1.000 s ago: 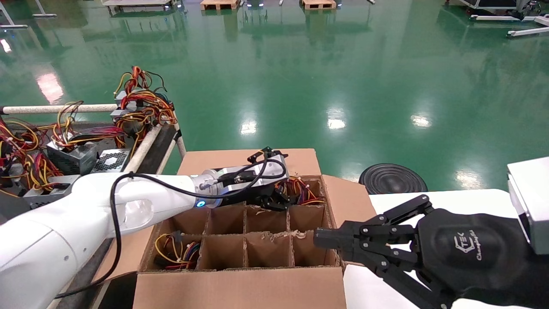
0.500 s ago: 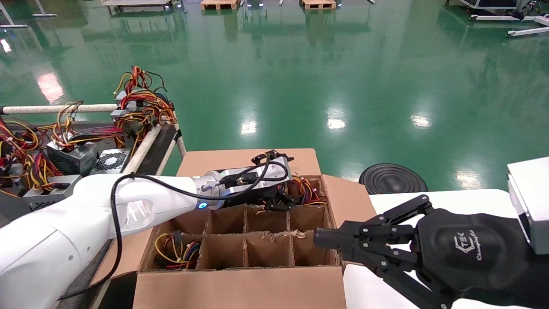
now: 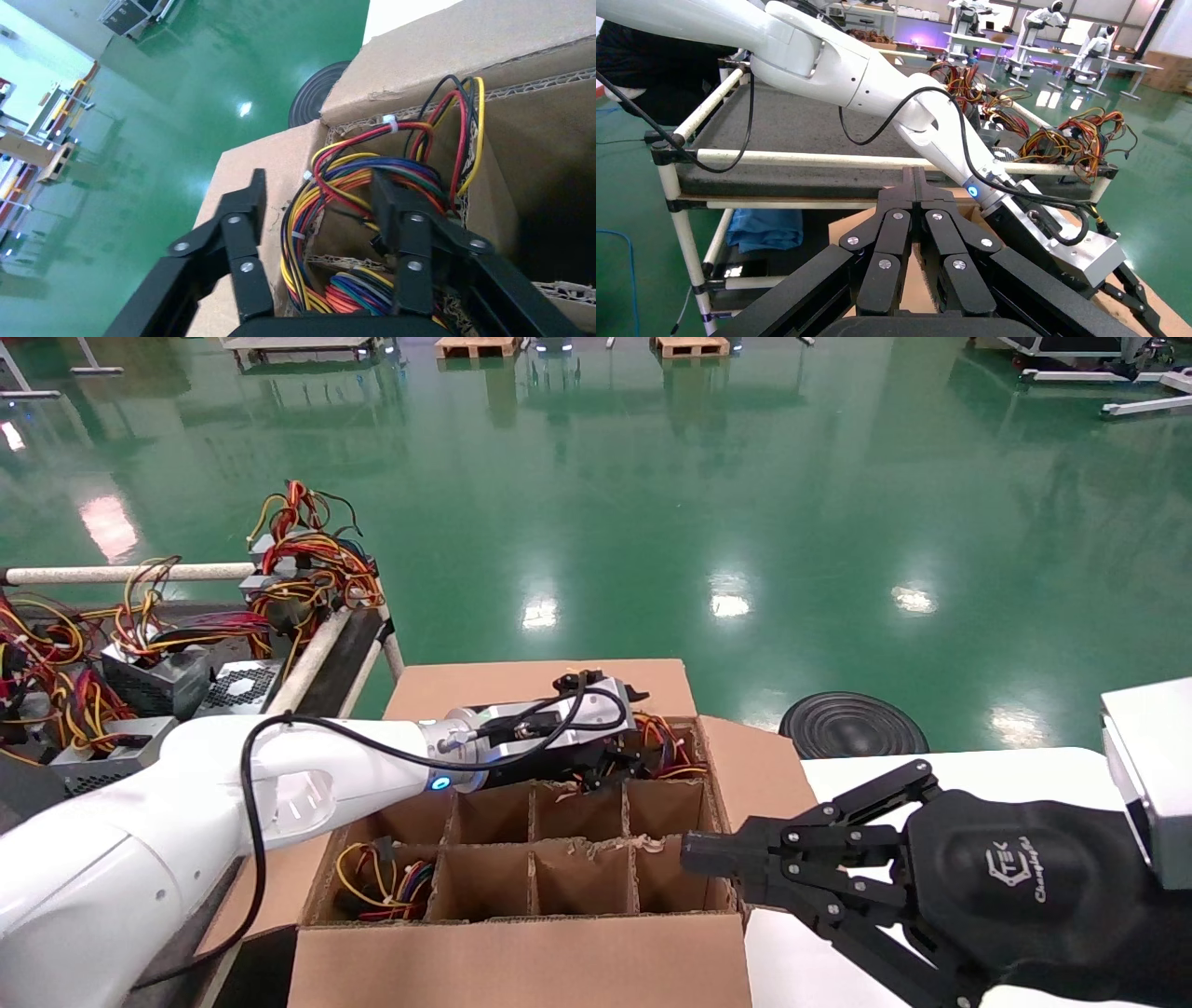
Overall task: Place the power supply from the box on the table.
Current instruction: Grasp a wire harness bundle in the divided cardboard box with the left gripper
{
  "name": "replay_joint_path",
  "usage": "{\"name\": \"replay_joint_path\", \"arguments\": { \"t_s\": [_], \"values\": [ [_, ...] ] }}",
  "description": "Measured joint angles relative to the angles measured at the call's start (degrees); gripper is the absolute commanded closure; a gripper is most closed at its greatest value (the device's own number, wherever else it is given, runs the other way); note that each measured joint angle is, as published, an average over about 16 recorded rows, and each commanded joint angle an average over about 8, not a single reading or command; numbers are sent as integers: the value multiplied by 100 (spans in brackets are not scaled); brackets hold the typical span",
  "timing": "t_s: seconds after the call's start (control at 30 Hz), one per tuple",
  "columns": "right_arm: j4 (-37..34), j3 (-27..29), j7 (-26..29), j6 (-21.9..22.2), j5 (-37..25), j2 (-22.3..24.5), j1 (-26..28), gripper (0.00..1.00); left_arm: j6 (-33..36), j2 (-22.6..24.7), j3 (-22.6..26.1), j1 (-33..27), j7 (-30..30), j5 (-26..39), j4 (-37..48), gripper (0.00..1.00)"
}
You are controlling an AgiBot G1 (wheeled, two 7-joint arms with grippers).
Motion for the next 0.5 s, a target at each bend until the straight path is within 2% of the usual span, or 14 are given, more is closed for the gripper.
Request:
{"name": "replay_joint_path", "arguments": {
  "t_s": [0.5],
  "values": [
    [0, 0, 0, 0, 0, 0, 0, 100, 98, 64, -11, -16, 72, -76, 167, 100]
  ]
}}
